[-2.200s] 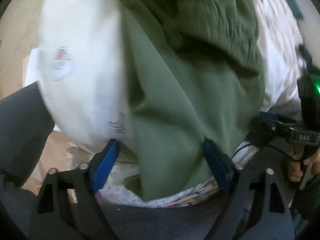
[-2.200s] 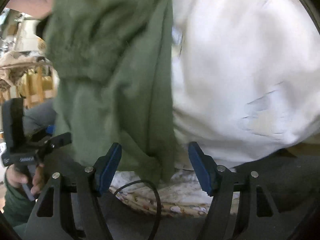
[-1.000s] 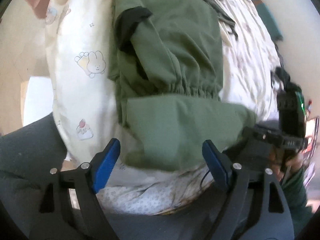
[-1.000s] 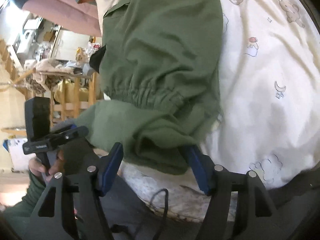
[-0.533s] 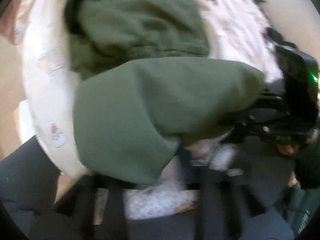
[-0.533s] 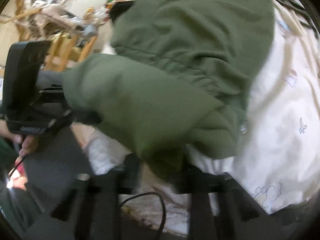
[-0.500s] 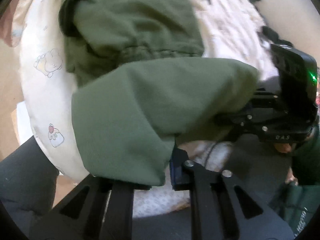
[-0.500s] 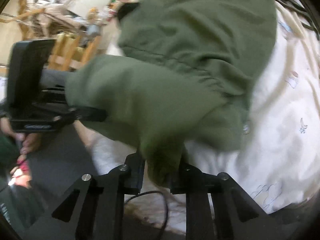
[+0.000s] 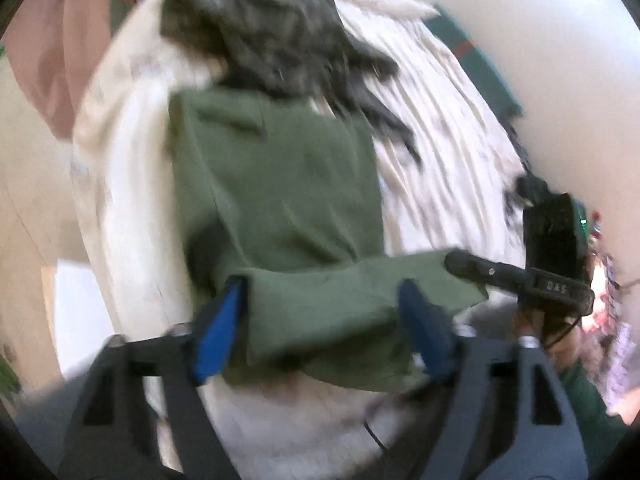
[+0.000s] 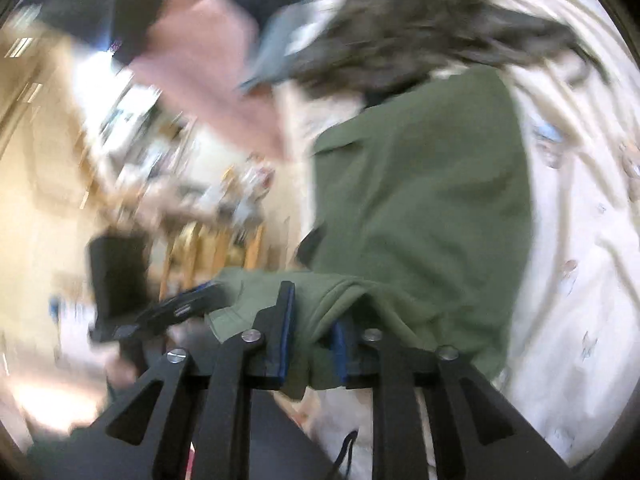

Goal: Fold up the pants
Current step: 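Open both grippers and press the folded pants flat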

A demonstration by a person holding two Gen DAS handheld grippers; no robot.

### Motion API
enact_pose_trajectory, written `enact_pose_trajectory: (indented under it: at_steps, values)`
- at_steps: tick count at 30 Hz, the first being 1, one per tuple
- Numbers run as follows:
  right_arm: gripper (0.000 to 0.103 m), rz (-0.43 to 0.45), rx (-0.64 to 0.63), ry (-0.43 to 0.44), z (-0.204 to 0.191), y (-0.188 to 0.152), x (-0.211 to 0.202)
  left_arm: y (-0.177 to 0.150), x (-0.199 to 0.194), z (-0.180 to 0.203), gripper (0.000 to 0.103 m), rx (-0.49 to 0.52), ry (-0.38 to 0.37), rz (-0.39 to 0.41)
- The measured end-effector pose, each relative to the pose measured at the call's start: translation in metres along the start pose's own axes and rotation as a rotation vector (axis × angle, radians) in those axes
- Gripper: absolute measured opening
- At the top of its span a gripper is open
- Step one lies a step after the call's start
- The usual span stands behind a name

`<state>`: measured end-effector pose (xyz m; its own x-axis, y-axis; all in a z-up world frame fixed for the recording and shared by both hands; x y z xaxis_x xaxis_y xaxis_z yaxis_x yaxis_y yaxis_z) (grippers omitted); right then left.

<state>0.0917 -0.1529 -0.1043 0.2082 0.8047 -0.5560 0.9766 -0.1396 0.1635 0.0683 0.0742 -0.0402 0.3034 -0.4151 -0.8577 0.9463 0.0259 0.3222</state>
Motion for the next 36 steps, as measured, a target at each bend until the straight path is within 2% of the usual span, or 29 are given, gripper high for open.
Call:
enact_pose_trajectory:
  at_steps: [1,2,3,5,6,7,9,10,11,12,13,15,17,18,19,21,23,25,26,27,30,33,36]
  values:
    - [0.036,-0.015,0.055,-0.005,0.012,0.014,0.008,0.010,0.005,-0.011,0.081,-0.034,0.055,0.009]
    - [0.059,-0.018,0.076,-0.020,0.019,0.023,0.014,0.016,0.009,-0.019,0.081,-0.078,0.067,0.007]
    - [0.074,0.006,0.079,-0.055,0.024,0.031,0.013,0.020,0.012,-0.032,0.081,-0.133,0.064,0.004]
    - [0.074,0.078,0.055,-0.116,0.026,0.041,0.001,0.018,0.012,-0.045,0.081,-0.189,0.082,0.023]
    - [0.074,0.096,0.043,-0.113,0.024,0.039,-0.003,0.013,0.008,-0.048,0.081,-0.190,0.101,0.032]
    - [0.074,0.111,0.008,-0.119,0.019,0.037,-0.011,0.007,0.006,-0.047,0.081,-0.164,0.116,0.038]
    - [0.074,0.121,-0.118,-0.191,0.004,0.026,-0.022,-0.011,0.004,-0.028,0.081,-0.063,0.132,0.030]
    - [0.074,0.090,-0.190,-0.239,-0.004,0.021,-0.018,-0.017,0.009,-0.014,0.081,-0.017,0.130,0.016]
    - [0.074,0.022,-0.291,-0.314,-0.013,0.010,-0.008,-0.026,0.015,0.001,0.081,0.051,0.131,-0.006]
    - [0.072,-0.022,-0.351,-0.348,-0.012,0.001,-0.004,-0.032,0.024,0.017,0.081,0.119,0.152,-0.022]
    - [0.071,-0.074,-0.411,-0.371,-0.014,-0.009,0.005,-0.037,0.033,0.029,0.081,0.178,0.180,-0.037]
    - [0.067,-0.142,-0.436,-0.356,-0.008,-0.026,0.022,-0.040,0.059,0.040,0.081,0.249,0.233,-0.067]
    - [0.063,-0.187,-0.423,-0.407,0.009,-0.030,0.042,-0.036,0.084,0.033,0.081,0.249,0.315,-0.098]
    - [0.056,-0.214,-0.404,-0.457,0.022,-0.026,0.056,-0.029,0.101,0.020,0.081,0.237,0.389,-0.107]
    - [0.053,-0.226,-0.386,-0.504,0.034,-0.020,0.067,-0.025,0.111,0.010,0.081,0.217,0.425,-0.119]
    - [0.047,-0.238,-0.357,-0.569,0.053,-0.009,0.083,-0.017,0.133,-0.010,0.081,0.189,0.466,-0.150]
    - [0.044,-0.246,-0.344,-0.585,0.066,0.001,0.096,-0.010,0.151,-0.032,0.082,0.173,0.486,-0.161]
    - [0.044,-0.228,-0.344,-0.628,0.079,0.011,0.106,-0.010,0.166,-0.061,0.082,0.012,0.404,-0.223]
    - [0.043,-0.216,-0.314,-0.627,0.089,0.018,0.109,-0.009,0.167,-0.072,0.082,-0.071,0.353,-0.223]
    - [0.043,-0.201,-0.277,-0.614,0.097,0.023,0.109,-0.007,0.165,-0.077,0.082,-0.103,0.337,-0.211]
    - [0.040,-0.143,-0.129,-0.554,0.115,0.035,0.093,-0.002,0.159,-0.082,0.082,-0.093,0.347,-0.182]
    - [0.040,-0.066,-0.111,-0.648,0.120,0.048,0.067,-0.005,0.151,-0.083,0.082,-0.078,0.375,-0.167]
    - [0.042,-0.043,-0.077,-0.562,0.110,0.044,0.050,-0.008,0.123,-0.066,0.082,-0.072,0.345,-0.108]
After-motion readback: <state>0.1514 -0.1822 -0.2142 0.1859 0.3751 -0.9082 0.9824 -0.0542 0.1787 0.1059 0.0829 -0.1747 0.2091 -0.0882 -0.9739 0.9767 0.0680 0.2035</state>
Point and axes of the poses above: each gripper's, at about its wrist camera, not at the fingertips, and x roughly the way its jaws point, z to its right, y to its top, the point moved 4 cm from there along x, roughly the way its jaws point, and after that the axes turned 1 degree about x, right-handed, at the moved point
